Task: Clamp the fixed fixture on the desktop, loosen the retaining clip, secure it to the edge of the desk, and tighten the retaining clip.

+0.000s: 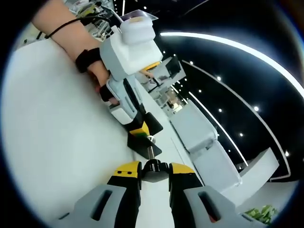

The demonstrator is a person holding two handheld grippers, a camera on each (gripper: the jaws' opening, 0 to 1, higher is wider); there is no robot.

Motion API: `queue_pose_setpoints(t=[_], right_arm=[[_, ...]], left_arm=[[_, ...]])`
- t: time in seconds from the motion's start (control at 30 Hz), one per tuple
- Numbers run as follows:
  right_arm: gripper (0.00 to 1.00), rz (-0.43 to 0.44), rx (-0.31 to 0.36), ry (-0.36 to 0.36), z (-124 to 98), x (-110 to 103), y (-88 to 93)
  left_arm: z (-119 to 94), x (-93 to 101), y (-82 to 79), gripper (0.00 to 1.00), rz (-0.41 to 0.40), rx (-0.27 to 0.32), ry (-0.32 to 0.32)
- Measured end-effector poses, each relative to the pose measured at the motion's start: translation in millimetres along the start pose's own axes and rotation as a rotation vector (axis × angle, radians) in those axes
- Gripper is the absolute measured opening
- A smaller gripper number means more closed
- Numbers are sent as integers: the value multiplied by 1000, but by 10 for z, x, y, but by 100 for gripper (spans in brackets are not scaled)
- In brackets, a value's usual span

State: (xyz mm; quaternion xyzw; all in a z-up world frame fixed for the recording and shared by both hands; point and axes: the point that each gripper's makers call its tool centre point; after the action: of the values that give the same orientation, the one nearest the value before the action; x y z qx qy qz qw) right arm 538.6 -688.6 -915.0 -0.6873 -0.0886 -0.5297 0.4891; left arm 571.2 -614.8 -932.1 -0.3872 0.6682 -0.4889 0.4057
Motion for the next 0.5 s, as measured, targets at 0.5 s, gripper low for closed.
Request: queue_pose_setpoints(t=[0.5], right_arm=[[29,950,-161,-77,69,215,181]], left_arm=[[18,-23,-2,8,1,0,-1]])
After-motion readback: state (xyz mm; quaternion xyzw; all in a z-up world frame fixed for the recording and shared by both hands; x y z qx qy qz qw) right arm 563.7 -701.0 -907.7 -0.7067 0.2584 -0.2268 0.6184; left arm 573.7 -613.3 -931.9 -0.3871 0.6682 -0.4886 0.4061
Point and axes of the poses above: the point that each gripper's makers call its tool centre point, and the gripper's own axes: z roughly forward along the fingers, x roughly to its right, y roughly out of its underside, and after that the axes turned 12 degrees about y, right-handed
